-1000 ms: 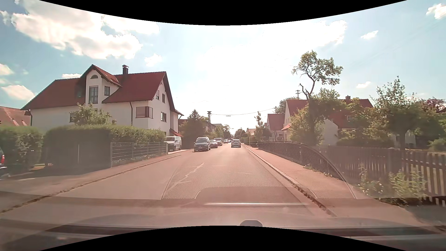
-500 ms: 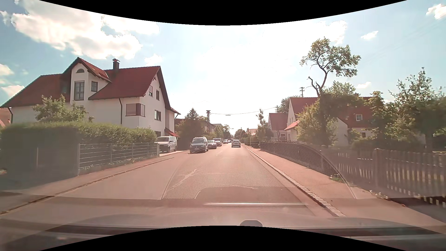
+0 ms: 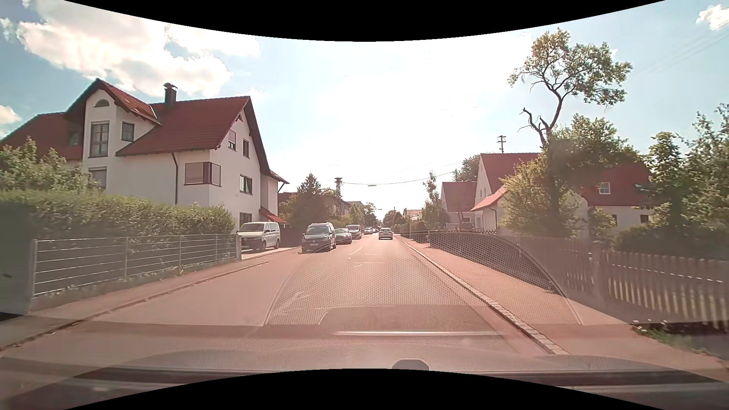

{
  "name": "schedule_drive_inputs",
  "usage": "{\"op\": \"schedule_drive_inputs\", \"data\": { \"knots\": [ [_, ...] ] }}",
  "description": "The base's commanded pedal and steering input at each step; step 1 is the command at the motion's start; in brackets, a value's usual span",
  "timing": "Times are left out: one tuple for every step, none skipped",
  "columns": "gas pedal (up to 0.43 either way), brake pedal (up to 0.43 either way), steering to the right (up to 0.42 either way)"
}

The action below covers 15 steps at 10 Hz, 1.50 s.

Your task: Follow the waypoints while adhering to traffic rules and regulations

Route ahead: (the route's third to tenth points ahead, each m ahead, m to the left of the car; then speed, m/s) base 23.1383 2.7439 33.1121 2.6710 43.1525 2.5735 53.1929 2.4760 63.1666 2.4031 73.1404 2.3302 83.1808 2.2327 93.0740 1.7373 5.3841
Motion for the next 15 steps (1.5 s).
{"op": "schedule_drive_inputs", "data": {
  "knots": [
    [0.157,0.000,-0.001],
    [0.157,0.000,-0.001],
    [0.157,0.000,-0.001],
    [0.157,0.000,-0.001],
    [0.157,0.000,0.000],
    [0.157,0.000,0.000],
    [0.157,0.000,0.000],
    [0.157,0.000,-0.001],
    [0.157,0.000,0.000],
    [0.157,0.000,0.000],
    [0.157,0.000,0.000],
    [0.157,0.000,0.000],
    [0.157,0.000,0.000],
    [0.157,0.000,0.000],
    [0.157,0.000,0.000]
  ]
}}
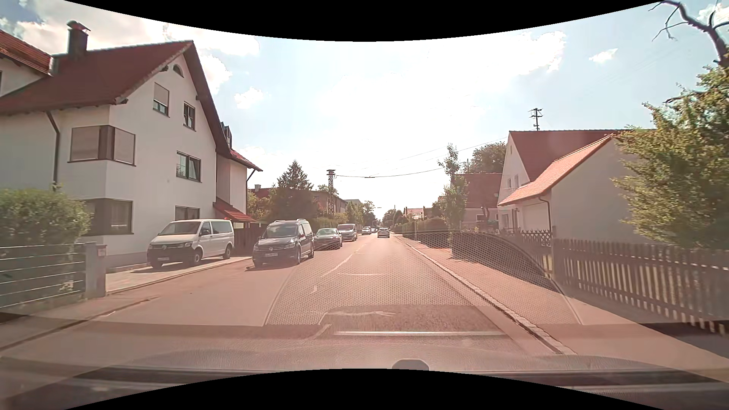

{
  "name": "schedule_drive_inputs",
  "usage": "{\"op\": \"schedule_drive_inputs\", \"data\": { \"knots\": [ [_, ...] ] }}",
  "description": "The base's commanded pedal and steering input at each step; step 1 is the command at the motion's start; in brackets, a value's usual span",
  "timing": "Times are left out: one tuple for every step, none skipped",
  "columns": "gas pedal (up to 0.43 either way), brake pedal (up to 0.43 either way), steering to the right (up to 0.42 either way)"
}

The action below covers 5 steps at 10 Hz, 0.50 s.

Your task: Follow the waypoints while adhering to traffic rules and regulations

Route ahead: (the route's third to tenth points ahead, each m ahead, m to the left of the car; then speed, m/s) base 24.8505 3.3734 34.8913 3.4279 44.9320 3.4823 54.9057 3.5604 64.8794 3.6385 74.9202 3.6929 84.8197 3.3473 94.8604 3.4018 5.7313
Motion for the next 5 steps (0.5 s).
{"op": "schedule_drive_inputs", "data": {
  "knots": [
    [0.157,0.000,0.000],
    [0.157,0.000,0.000],
    [0.157,0.000,0.001],
    [0.157,0.000,0.002],
    [0.157,0.000,0.002]
  ]
}}
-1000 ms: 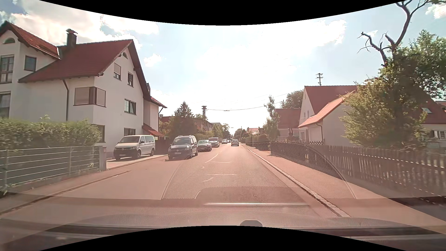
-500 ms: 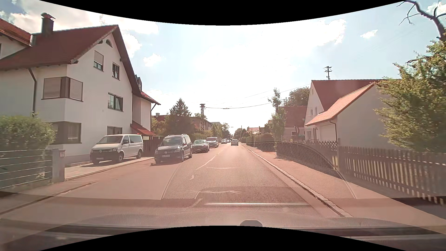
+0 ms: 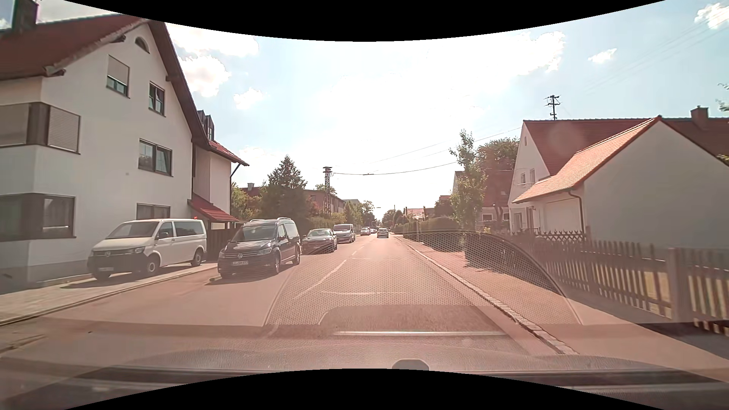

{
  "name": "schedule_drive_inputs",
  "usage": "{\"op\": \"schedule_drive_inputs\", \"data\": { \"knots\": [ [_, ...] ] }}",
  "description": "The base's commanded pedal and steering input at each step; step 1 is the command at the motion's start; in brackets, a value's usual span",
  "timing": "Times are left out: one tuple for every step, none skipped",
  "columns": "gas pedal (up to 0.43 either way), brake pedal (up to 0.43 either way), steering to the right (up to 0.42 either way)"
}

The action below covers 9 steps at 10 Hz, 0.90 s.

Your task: Follow the waypoints while adhering to traffic rules and regulations

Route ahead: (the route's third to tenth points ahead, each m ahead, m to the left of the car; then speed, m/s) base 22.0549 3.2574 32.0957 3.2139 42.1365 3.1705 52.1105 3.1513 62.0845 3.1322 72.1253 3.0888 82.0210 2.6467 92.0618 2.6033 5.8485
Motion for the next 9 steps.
{"op": "schedule_drive_inputs", "data": {
  "knots": [
    [0.157,0.000,0.002],
    [0.157,0.000,0.002],
    [0.157,0.000,0.002],
    [0.157,0.000,0.002],
    [0.157,0.000,0.002],
    [0.157,0.000,0.002],
    [0.157,0.000,0.002],
    [0.157,0.000,0.002],
    [0.157,0.000,0.002]
  ]
}}
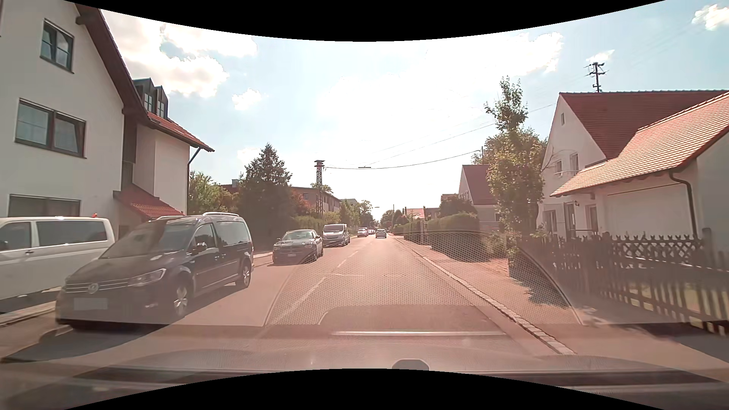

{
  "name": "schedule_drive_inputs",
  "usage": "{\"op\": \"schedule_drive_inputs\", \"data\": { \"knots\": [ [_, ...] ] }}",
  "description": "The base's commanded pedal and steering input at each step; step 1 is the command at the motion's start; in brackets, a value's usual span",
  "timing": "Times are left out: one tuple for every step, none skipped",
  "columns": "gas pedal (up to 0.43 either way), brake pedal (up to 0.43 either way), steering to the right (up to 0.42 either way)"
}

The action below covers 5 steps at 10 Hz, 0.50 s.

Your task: Follow the waypoints while adhering to traffic rules and regulations

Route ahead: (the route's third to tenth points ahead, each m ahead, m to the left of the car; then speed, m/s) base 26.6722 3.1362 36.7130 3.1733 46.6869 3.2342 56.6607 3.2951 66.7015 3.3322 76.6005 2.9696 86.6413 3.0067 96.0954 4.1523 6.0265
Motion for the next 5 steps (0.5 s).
{"op": "schedule_drive_inputs", "data": {
  "knots": [
    [0.157,0.000,0.002],
    [0.157,0.000,0.001],
    [0.157,0.000,0.001],
    [0.150,0.000,0.000],
    [0.150,0.000,-0.001]
  ]
}}
